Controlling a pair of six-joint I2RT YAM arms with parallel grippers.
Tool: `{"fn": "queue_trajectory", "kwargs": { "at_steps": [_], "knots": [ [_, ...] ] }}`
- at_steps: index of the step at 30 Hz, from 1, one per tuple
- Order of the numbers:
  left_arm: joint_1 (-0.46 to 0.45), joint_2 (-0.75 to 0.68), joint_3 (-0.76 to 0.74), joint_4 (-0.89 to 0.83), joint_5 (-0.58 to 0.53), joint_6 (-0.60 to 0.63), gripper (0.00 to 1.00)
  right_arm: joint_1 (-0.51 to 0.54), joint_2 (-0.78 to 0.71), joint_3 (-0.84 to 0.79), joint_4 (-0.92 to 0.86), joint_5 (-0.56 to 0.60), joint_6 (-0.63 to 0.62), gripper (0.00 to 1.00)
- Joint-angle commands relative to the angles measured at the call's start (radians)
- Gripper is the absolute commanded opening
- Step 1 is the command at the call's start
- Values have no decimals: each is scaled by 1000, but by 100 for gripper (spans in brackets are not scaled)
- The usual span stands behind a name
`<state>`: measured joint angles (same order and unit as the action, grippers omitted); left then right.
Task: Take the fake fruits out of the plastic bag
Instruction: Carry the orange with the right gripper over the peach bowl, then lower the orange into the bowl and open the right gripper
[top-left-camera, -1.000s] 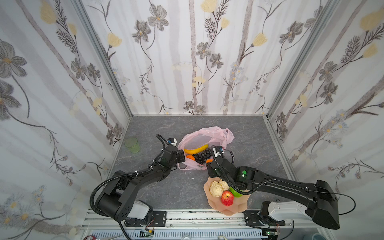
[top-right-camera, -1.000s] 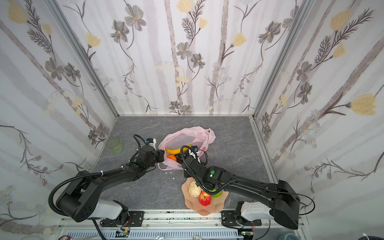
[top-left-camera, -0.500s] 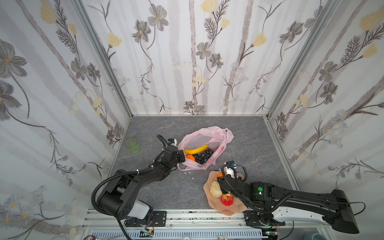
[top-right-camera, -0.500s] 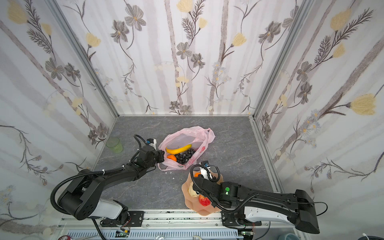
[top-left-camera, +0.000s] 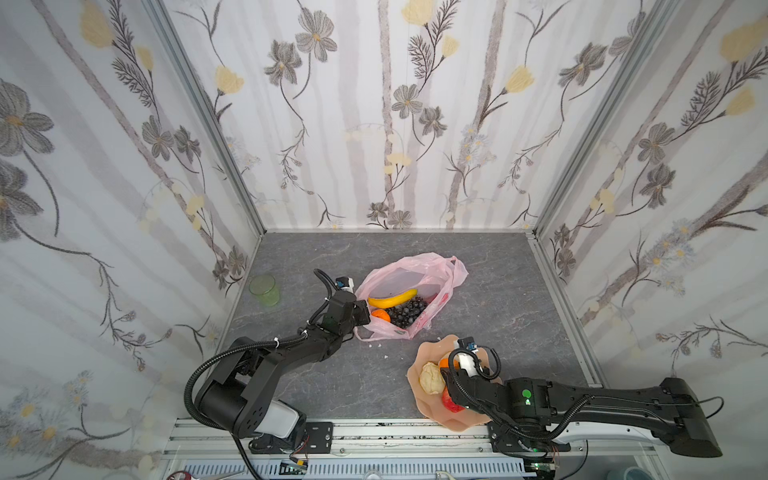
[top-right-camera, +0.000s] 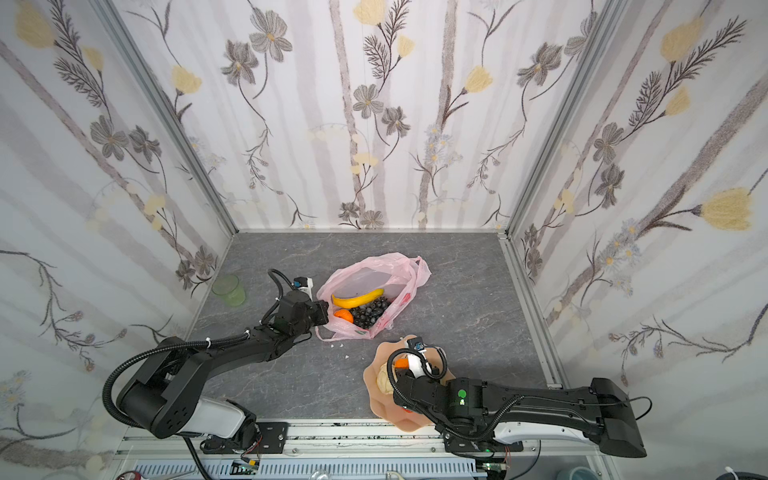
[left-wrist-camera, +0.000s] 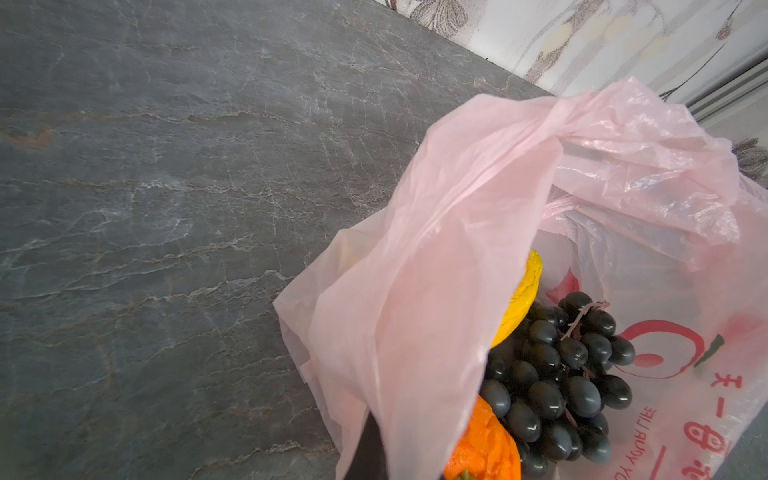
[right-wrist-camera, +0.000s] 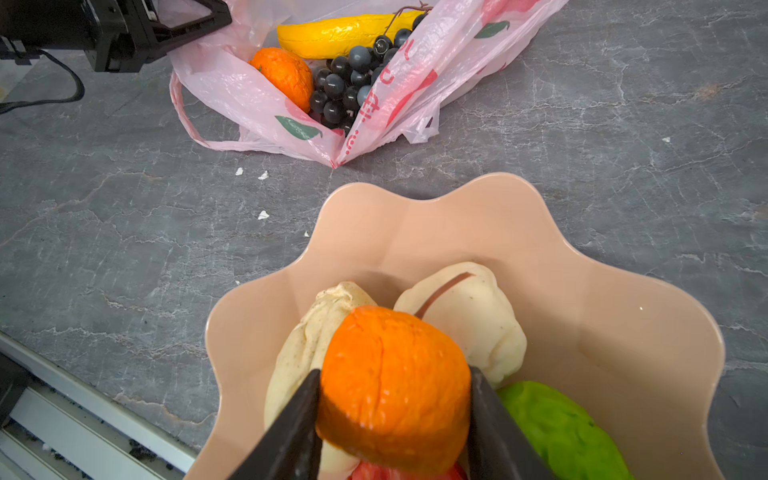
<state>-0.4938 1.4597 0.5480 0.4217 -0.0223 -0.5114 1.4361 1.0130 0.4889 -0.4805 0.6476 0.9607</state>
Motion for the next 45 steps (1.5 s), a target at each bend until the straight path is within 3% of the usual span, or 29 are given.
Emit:
{"fn": "queue_trajectory", "kwargs": {
  "at_steps": [1,28,38,45],
  "knots": [
    [1,2,9,6,-7,3,7,21,1,-9,23,70,55,49],
    [1,7,13,6,-6,3,7,150,87,-33,-56,208,218,51],
    [1,9,13,6,-5,1,7,166,77,-31,-72,227,237,64],
    [2,10,13,6,-4,1,7,165,-26,-57,-75,237,246,74]
  ]
}}
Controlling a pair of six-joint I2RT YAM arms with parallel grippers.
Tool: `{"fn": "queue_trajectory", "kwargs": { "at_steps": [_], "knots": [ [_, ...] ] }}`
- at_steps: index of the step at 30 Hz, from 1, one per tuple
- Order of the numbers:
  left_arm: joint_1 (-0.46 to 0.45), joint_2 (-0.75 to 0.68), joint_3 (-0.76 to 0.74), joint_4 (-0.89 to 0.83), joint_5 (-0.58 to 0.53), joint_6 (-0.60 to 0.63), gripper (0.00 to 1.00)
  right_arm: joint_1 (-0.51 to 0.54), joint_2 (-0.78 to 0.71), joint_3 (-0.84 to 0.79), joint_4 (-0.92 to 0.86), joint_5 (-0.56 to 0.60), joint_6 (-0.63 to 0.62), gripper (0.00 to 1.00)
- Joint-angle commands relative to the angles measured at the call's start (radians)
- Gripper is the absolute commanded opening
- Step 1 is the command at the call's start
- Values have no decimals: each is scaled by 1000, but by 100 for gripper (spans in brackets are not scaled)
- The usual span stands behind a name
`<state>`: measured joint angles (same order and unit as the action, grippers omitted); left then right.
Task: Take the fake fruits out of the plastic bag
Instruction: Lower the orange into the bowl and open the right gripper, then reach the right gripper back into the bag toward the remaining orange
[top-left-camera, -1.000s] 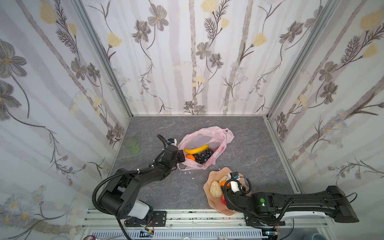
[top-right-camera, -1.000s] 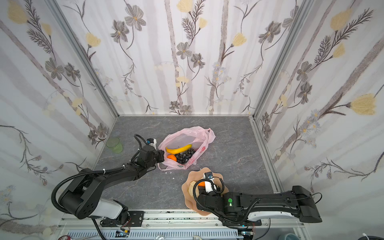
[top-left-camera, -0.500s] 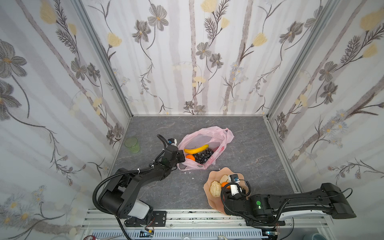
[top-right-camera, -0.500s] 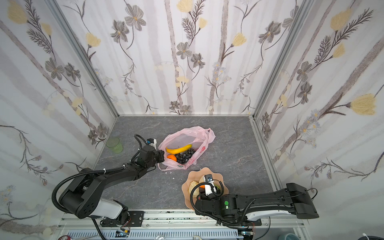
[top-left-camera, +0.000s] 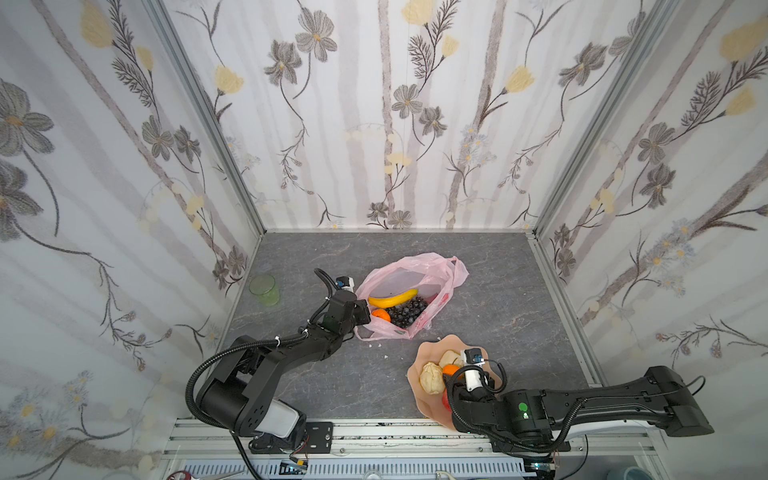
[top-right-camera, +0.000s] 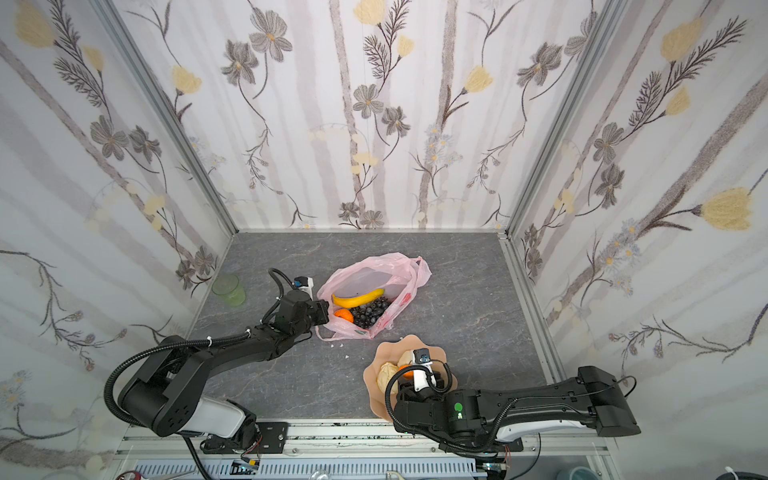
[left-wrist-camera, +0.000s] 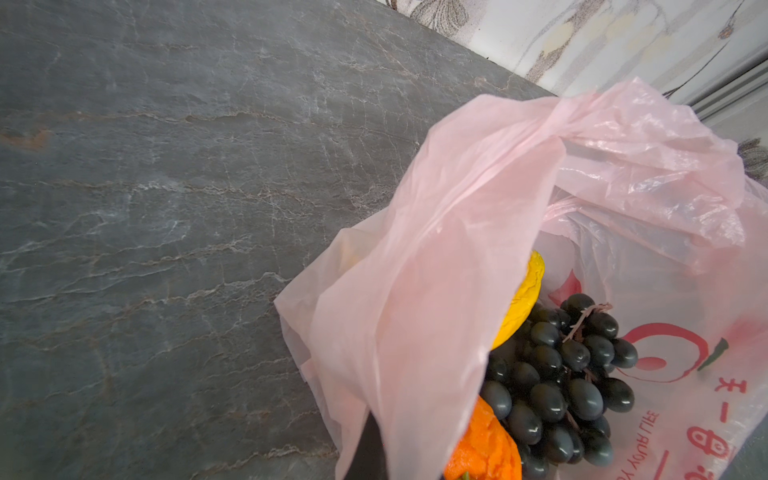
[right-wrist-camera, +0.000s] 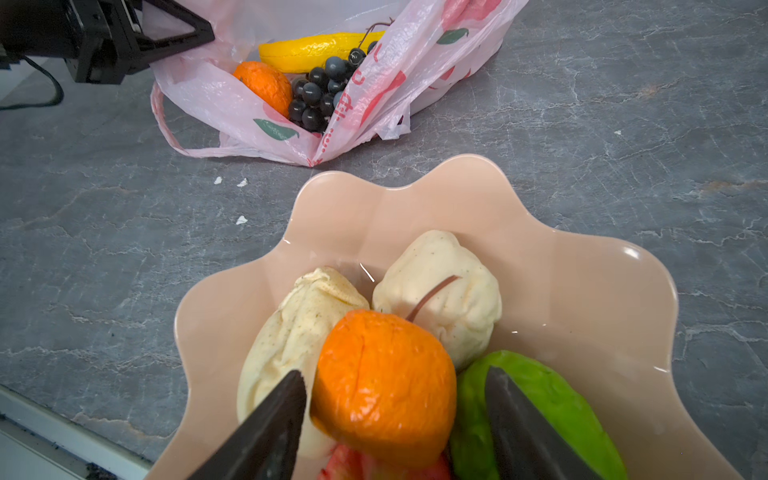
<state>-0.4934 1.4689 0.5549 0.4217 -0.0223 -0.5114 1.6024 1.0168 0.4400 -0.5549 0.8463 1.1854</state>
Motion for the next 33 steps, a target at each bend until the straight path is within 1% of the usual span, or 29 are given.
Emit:
{"fn": "queue_trajectory", "kwargs": {
  "at_steps": [1,4,7,12,16,20,23,27,33],
  "knots": [
    [1,1,7,7,-4,1,7,-3,-53,-12,0,41,20,75],
    [0,1,7,6,-3,1,7,-10,-121,-22,0,45,12,78],
    [1,1,7,6,-4,1,7,-39,-186,-21,4,34,-10,77],
    [1,2,7,6,-2,2,7,-154,-243,13,12,-43,-90,75],
    [1,0,8,6,-1,2,7,-230,-234,47,35,-98,-161,74],
    [2,1,7,6,4,1,7,-309,-180,99,66,-156,-225,74],
    [-1,2,10,5,11,0,7,-396,-119,143,121,-242,-293,74],
    [-4,-5,8,6,11,-1,6,-540,28,230,200,-425,-362,74],
    [-24,-10,10,5,-2,3,6,-639,294,447,218,-516,-417,75]
  ]
}}
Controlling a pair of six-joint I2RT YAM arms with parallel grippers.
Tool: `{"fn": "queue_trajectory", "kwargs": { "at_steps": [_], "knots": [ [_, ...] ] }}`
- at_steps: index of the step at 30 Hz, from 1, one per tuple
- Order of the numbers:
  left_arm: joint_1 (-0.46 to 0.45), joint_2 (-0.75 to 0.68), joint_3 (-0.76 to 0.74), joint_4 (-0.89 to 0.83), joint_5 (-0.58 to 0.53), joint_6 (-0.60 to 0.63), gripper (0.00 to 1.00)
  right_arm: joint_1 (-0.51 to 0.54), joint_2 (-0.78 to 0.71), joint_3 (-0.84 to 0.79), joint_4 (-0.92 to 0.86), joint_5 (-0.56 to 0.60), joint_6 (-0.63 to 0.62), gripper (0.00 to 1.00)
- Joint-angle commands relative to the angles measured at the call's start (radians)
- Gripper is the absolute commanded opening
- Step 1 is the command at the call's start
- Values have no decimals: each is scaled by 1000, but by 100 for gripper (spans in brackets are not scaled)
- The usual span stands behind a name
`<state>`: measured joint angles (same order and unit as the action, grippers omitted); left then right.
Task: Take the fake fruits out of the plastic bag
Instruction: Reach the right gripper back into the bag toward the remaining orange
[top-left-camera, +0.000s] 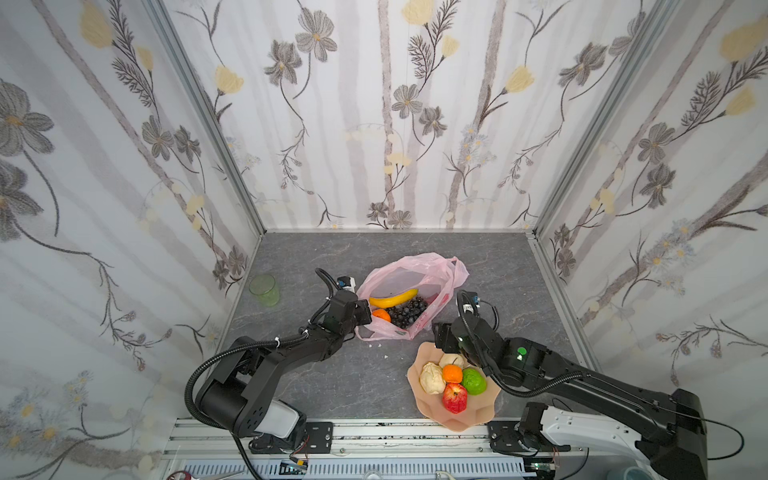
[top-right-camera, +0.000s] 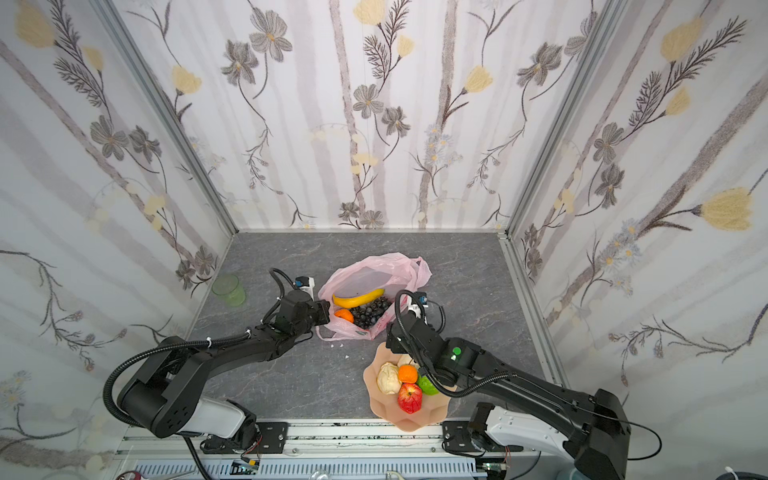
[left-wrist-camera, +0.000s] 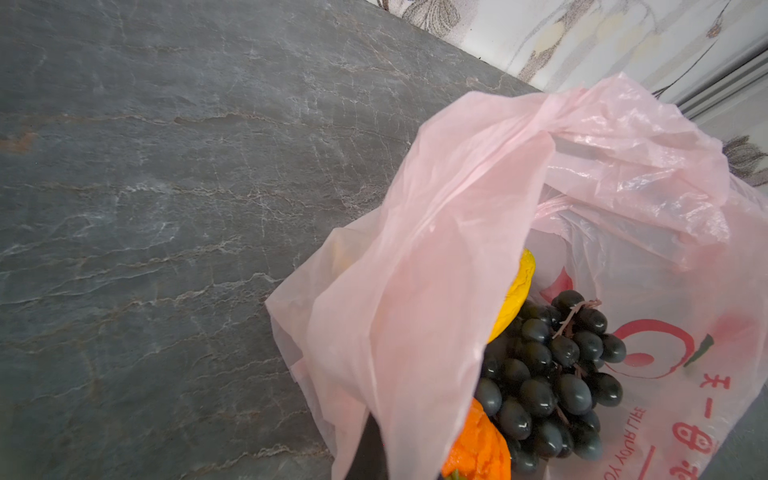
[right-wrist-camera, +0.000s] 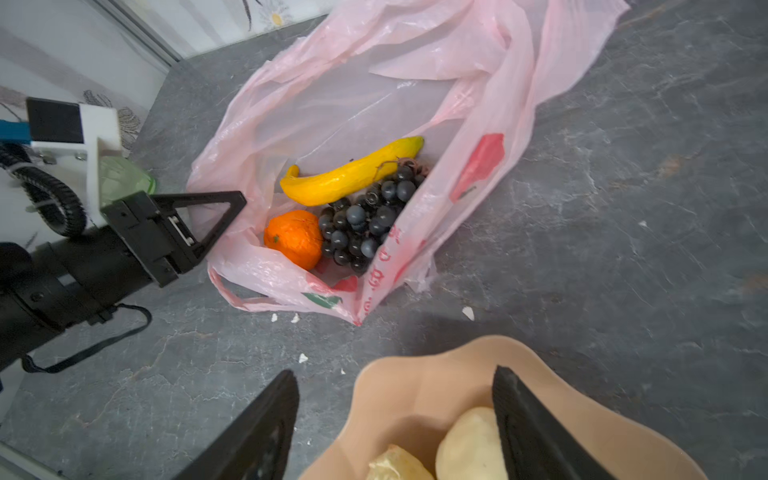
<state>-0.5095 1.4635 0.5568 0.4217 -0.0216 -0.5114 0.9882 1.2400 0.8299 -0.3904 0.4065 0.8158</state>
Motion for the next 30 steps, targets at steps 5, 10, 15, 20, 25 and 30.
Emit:
{"fn": "queue_trajectory", "kwargs": {
  "at_steps": [5,10,15,20,25,30],
  "knots": [
    [-28,0,16,1,-12,13,6,-100,262,198,68,-197,-96,73],
    [-37,-4,21,-8,-33,26,6,-159,404,268,70,-248,-133,70],
    [-74,-13,32,-31,-107,60,6,-221,465,302,84,-296,-143,69],
    [-161,-11,56,-47,-240,118,6,-219,532,302,215,-454,-65,68],
    [-181,-5,60,-47,-265,123,5,-218,607,317,286,-476,11,65],
    [-181,-13,55,-43,-257,113,5,-220,679,357,311,-460,47,64]
  ]
}}
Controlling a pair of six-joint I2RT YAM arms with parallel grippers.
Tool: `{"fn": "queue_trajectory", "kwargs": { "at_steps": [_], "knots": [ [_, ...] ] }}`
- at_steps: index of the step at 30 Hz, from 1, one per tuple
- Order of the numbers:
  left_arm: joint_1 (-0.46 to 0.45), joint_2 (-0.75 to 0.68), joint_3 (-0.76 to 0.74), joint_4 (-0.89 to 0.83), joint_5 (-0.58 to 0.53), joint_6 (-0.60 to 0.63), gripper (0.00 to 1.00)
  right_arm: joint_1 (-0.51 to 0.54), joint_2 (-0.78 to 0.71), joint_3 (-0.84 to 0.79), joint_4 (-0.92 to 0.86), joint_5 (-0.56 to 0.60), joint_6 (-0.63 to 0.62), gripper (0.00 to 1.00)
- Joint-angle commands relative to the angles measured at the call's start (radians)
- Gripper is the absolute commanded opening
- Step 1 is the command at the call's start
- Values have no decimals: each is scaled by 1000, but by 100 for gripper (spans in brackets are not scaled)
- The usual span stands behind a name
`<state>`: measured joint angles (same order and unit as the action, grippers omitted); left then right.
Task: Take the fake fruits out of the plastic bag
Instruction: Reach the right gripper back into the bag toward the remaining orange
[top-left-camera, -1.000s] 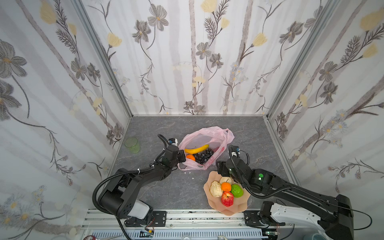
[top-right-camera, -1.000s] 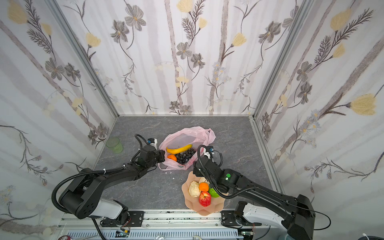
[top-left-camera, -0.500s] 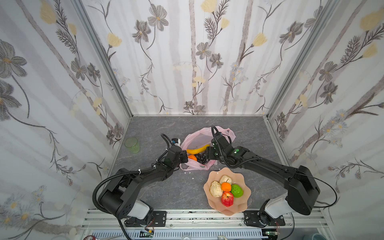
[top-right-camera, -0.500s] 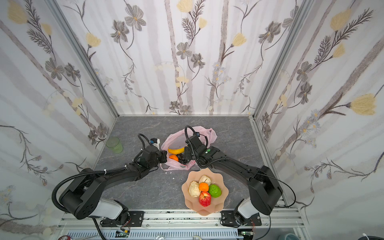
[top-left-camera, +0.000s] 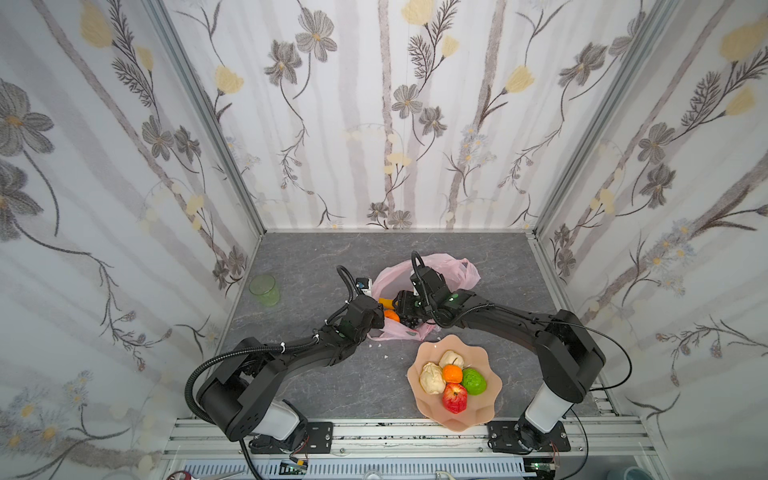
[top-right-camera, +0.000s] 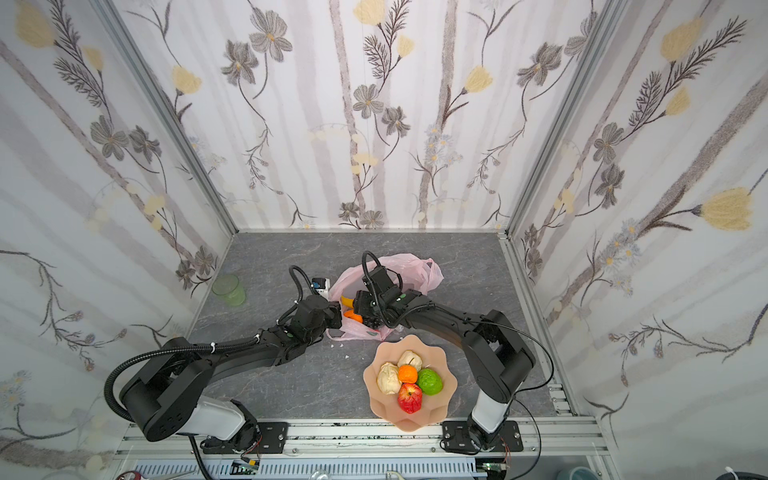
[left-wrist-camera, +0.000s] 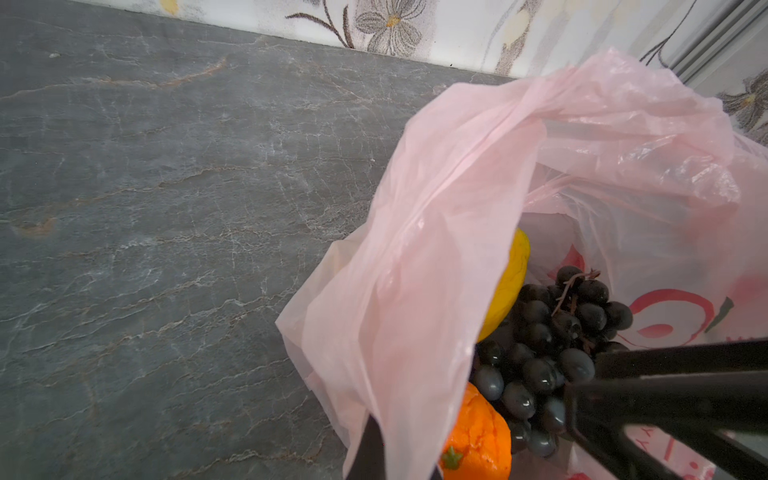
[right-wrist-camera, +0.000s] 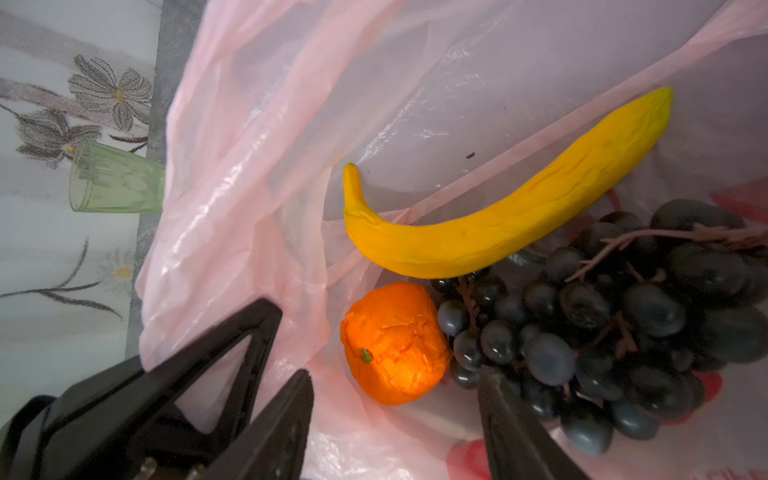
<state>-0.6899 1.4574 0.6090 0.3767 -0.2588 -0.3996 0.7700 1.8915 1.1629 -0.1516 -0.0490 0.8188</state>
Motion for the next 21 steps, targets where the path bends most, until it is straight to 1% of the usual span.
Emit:
{"fn": "queue_trajectory", "kwargs": {
  "at_steps": [1,5,11,16,21],
  "knots": [
    [-1,-6,2,4,-17,-2,5,-3,40,33,72,0,51,64],
    [-3,-4,3,7,-8,-4,5,-11,88,62,71,22,73,63],
    [-4,-10,2,5,-4,-1,5,-25,121,67,67,73,106,63],
    [-4,-13,1,7,0,-1,5,-43,164,79,71,72,114,65],
    [-5,-16,1,6,2,-1,5,-63,214,125,73,62,107,68]
  ]
}}
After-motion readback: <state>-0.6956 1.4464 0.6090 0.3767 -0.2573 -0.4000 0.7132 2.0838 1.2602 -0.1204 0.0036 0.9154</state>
